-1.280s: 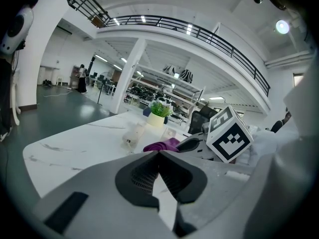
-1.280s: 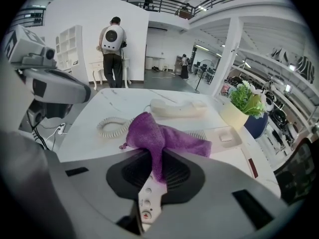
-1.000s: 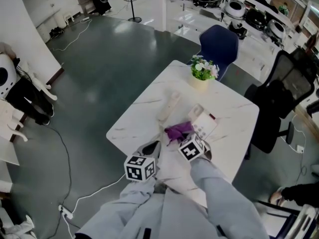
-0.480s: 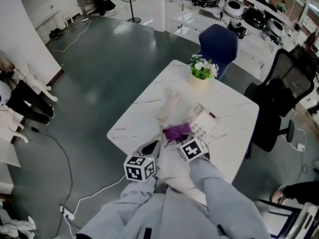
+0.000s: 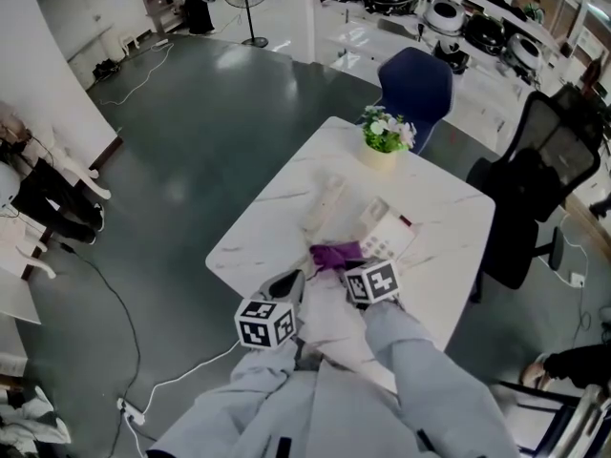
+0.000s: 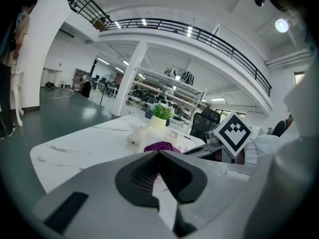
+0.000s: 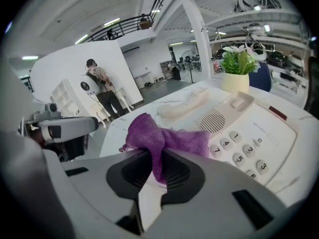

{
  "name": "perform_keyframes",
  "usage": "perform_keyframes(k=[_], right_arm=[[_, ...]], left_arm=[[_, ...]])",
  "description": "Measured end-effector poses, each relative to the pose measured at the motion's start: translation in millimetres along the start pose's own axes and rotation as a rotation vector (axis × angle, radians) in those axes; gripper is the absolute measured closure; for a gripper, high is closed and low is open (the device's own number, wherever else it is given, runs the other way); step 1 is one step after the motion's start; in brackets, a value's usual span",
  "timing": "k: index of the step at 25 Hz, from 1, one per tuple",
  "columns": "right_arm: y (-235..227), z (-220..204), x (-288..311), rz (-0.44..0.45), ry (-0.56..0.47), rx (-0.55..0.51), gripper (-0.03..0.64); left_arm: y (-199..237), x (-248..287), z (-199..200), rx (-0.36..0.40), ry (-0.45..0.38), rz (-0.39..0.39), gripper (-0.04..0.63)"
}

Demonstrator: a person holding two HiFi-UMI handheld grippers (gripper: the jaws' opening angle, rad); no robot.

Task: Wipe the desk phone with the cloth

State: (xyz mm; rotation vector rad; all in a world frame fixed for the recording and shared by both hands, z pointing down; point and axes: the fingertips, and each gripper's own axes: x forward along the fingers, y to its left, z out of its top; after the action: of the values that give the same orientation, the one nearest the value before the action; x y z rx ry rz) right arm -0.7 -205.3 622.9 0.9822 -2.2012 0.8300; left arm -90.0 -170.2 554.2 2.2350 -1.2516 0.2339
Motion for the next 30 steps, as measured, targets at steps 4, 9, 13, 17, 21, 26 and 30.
perform_keyframes(k=[4,9,13,17,21,26,30], right_arm=[[6,2,-2,0.061,-0.037,0.082,0.577],[15,25,-20,0.205,-0.211,0.255,0.577],[15,40,-40,0.228,-0.31,0.266,0.577],[16,50,-62,0.249,-0.412,0.259,0.577],[19,63,-88,0.261,-0.534,0.247,0.577],[16,76,-120,0.273,-0.664,0.262,0.577],[15,83,-142,0.264,-0.721,0.249,0.577]], left_arm=[[0,-1,1,0.001,-0.005,0.001,0.597],[1,-3,13,0.009,-0.039,0.012,0.597],[1,-6,26,0.021,-0.077,0.012,0.597],[0,-9,36,0.045,-0.1,0.01,0.597],[-2,-21,51,0.068,-0.138,-0.001,0.597],[-8,-28,68,0.096,-0.178,-0.025,0.597],[-11,-34,82,0.128,-0.205,-0.036,0.597]])
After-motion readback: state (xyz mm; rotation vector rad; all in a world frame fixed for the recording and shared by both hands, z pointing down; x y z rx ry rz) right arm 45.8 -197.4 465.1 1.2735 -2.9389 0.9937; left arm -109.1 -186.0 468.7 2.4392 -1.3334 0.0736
